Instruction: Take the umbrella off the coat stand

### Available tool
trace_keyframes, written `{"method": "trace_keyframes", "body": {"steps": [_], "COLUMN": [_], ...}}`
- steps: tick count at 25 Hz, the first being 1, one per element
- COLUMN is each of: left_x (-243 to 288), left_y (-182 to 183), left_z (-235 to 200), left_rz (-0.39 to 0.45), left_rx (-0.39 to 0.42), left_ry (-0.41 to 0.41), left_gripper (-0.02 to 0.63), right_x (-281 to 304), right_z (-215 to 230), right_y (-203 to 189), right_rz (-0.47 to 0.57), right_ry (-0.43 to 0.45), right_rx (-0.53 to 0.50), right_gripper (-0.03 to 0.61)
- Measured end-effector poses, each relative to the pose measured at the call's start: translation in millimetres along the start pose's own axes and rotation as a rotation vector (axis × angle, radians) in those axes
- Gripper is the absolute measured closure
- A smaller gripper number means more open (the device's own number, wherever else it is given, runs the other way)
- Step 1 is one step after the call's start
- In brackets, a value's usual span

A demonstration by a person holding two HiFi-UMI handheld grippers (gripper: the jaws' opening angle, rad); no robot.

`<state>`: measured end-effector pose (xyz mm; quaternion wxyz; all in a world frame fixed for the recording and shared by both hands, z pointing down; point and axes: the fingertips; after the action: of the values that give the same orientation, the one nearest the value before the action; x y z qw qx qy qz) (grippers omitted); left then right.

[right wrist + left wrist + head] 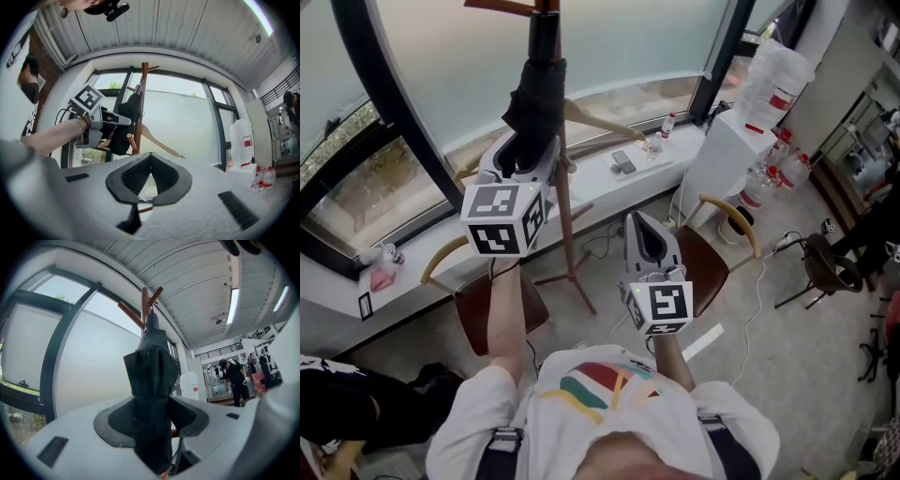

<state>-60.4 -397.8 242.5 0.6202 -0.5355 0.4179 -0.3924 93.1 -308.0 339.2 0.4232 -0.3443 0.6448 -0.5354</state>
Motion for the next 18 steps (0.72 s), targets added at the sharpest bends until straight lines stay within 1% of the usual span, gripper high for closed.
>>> {"method": "trace_keyframes", "body": {"steps": [6, 12, 18], "left_x": [0, 4, 6], "left_y": [21, 41, 72], "left_z": [-9, -7, -3], "left_rz": [0.022, 0.047, 0.099], "left_rx": [0.032, 0.053, 0.082], "left_ry": [0.021, 0.017, 0.015], "left_gripper": [0.399, 0.399, 0.399], "right_x": [3, 6, 4], "right_z": [-5, -5, -2], "right_y": [9, 21, 30], "right_rz": [0.021, 0.050, 0.073], "right_ry": [0.015, 0.022, 0.020], "right_rx": [0.000, -0.003, -0.001], "right_gripper": [0.578, 0.578, 0.578]}}
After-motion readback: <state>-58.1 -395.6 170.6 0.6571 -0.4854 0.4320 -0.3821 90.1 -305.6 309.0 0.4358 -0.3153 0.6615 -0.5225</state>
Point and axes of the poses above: the fingertips, and each gripper's own axes: x forward along the fingers, z to its right, y out of its top, and after that the axes turned 4 degrees about z, right-handed
